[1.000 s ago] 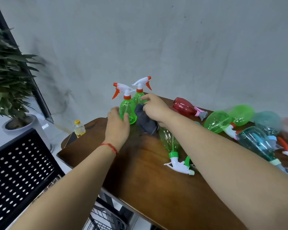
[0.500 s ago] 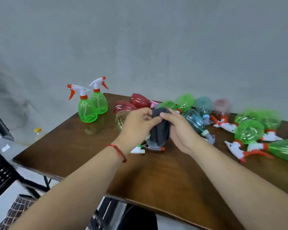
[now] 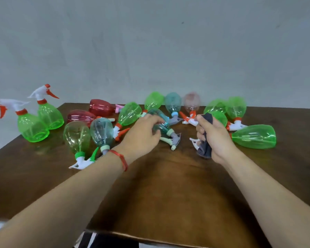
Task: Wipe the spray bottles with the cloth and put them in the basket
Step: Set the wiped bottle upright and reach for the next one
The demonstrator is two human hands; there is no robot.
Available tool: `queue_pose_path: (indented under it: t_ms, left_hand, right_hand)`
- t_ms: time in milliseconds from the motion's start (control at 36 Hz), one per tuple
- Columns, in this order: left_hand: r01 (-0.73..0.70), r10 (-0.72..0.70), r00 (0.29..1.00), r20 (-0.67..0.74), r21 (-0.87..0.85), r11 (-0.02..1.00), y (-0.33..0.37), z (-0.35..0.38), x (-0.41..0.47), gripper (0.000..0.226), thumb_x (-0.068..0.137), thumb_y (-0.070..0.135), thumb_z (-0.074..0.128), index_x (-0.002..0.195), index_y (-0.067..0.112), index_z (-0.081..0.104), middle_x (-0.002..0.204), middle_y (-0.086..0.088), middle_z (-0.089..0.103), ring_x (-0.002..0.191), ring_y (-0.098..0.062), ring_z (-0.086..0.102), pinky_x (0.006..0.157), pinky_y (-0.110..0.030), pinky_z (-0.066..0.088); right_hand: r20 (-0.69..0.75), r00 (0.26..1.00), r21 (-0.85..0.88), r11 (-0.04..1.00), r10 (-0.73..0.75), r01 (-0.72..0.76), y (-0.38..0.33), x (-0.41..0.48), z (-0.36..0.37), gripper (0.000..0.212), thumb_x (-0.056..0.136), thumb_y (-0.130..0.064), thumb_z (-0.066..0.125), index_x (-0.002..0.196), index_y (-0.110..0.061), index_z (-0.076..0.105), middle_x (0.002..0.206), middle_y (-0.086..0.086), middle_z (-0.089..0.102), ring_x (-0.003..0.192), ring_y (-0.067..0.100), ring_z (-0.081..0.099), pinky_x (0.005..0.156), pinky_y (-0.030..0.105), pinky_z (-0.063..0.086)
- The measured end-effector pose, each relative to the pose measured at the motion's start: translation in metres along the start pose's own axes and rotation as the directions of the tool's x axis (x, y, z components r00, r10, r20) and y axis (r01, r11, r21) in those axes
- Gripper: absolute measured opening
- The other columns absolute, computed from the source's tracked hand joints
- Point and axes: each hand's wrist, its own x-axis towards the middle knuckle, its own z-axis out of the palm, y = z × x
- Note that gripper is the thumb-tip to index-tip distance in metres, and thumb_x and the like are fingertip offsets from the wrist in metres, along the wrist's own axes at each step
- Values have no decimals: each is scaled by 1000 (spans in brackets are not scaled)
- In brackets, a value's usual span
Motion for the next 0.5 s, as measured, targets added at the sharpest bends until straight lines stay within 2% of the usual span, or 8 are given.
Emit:
queue_pose_path:
  t_ms: [56,111,194,278,361,444,500]
  left_hand:
    - [-82,79,997,20,182,980,-10,1,13,45,96,11,63,139,22,66,135,-2,62,126,-22,55,112,-40,45]
    - [-141,130,990,54,327,935,-17,-1,29,51,90,9,62,141,20,64,139,-6,61,129,-30,54,111,-50,46]
    - [-223,139,969,204,482,847,-18,-6,53,68,84,13,62,151,24,53,153,-4,52,144,-30,44,119,-53,39]
    - [-336,93,914,394,610,718,-19,-7,75,90,82,18,69,164,29,33,172,-3,29,161,-28,22,130,-55,22]
    - [-403,23,872,489,690,602,-23,-1,90,104,82,25,74,170,33,18,179,-3,13,165,-30,9,132,-59,14]
    - [-423,-12,857,515,716,555,-27,6,97,108,82,26,75,170,33,14,178,-3,14,165,-29,10,132,-60,15]
    - [-423,23,868,496,714,558,-29,8,99,104,82,28,75,169,32,19,172,-4,29,160,-29,24,129,-56,22]
  right_hand:
    - [-9,1000,-17,1000,4,-4,4,3,-7,30,104,-44,64,88,-21,52,66,-3,27,56,13,19,61,39,11]
    - [-6,1000,-24,1000,21,-21,9,3,-6,45,101,-53,63,73,-23,45,65,1,22,58,18,14,61,41,10]
    - [30,1000,-44,999,3,-2,13,2,-2,57,104,-58,55,64,-22,35,59,2,20,51,16,15,53,33,10]
    - [22,1000,-67,998,18,-16,15,2,0,61,108,-50,49,59,-21,29,53,0,19,46,15,15,49,27,10]
    - [16,1000,-87,996,9,-7,19,2,-3,57,110,-35,47,58,-21,27,54,2,17,49,16,14,49,26,10]
    - [-6,1000,-66,998,-4,3,18,2,-4,53,109,-26,46,60,-22,25,56,2,17,51,17,13,49,27,9]
    - [-8,1000,-58,998,-1,0,17,2,-4,53,109,-24,46,60,-22,26,55,1,18,50,16,13,51,28,8]
